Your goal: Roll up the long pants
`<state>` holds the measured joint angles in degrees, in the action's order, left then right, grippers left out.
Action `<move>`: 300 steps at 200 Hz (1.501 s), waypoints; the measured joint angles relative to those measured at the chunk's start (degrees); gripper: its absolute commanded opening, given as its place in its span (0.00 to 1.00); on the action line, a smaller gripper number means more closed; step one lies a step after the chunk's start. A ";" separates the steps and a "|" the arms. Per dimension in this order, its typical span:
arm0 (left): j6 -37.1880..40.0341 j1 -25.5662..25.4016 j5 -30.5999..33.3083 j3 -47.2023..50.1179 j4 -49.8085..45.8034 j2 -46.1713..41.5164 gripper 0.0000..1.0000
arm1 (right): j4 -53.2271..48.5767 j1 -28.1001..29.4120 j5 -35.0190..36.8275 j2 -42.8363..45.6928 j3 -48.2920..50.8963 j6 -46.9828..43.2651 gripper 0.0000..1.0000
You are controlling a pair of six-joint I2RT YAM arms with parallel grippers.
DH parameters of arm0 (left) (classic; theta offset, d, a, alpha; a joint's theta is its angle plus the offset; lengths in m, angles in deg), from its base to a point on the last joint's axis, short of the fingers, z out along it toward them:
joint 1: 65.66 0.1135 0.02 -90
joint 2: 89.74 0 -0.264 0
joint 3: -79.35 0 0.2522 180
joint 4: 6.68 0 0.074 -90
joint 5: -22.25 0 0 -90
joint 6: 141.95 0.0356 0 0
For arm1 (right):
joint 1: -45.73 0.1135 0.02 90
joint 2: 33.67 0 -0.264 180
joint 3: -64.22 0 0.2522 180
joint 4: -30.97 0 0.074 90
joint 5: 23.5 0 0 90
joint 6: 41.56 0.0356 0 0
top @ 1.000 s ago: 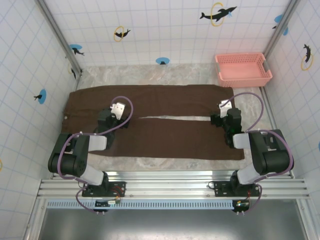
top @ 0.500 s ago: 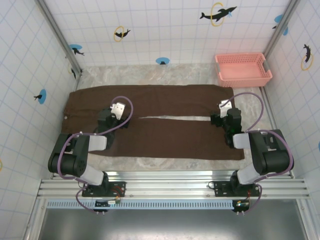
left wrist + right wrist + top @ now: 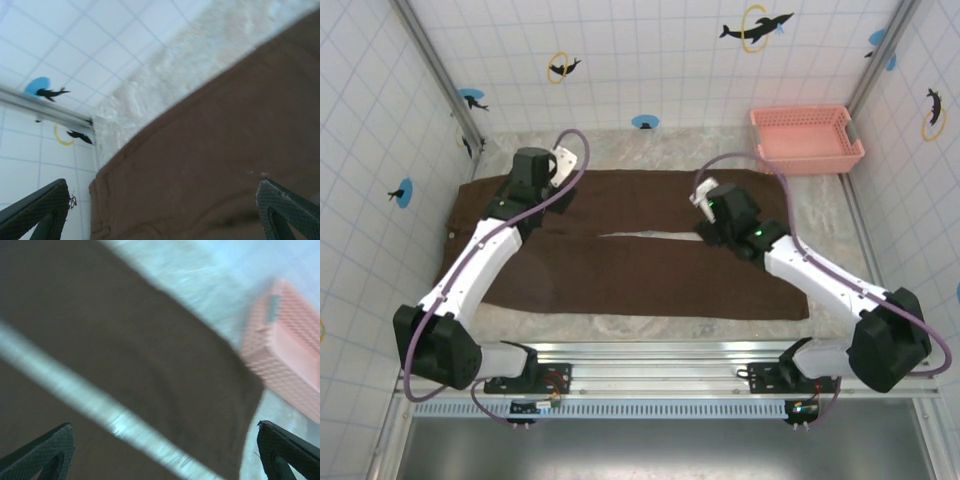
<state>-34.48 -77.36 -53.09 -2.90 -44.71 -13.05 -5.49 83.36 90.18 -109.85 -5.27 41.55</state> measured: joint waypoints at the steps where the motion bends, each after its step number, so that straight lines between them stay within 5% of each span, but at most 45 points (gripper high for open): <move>1: 0.11 -0.11 -0.02 -0.17 -0.33 0.13 0.98 | -0.37 0.26 -0.04 -0.07 0.00 -0.09 0.99; 43: 1.44 -8.02 7.02 -8.83 -18.01 11.21 0.97 | -14.38 12.39 -2.01 -1.60 3.45 -2.21 0.92; 79: -1.49 -8.81 8.66 -8.26 -26.88 12.81 0.97 | -17.22 19.91 -6.08 0.00 8.17 -2.47 0.90; 176: -4.07 -8.81 9.38 -5.07 -29.03 9.31 0.97 | -19.19 22.14 -17.33 -16.72 3.80 -5.25 0.73; 300: -4.04 -8.81 9.22 -4.98 -28.89 9.25 0.97 | -21.22 18.27 -15.61 -21.03 0.15 -7.41 0.19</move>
<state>-38.52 -86.17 -43.87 -7.88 -73.61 -3.81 -26.71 101.63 74.57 -130.87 -5.12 34.14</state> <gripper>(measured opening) 0.974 0.260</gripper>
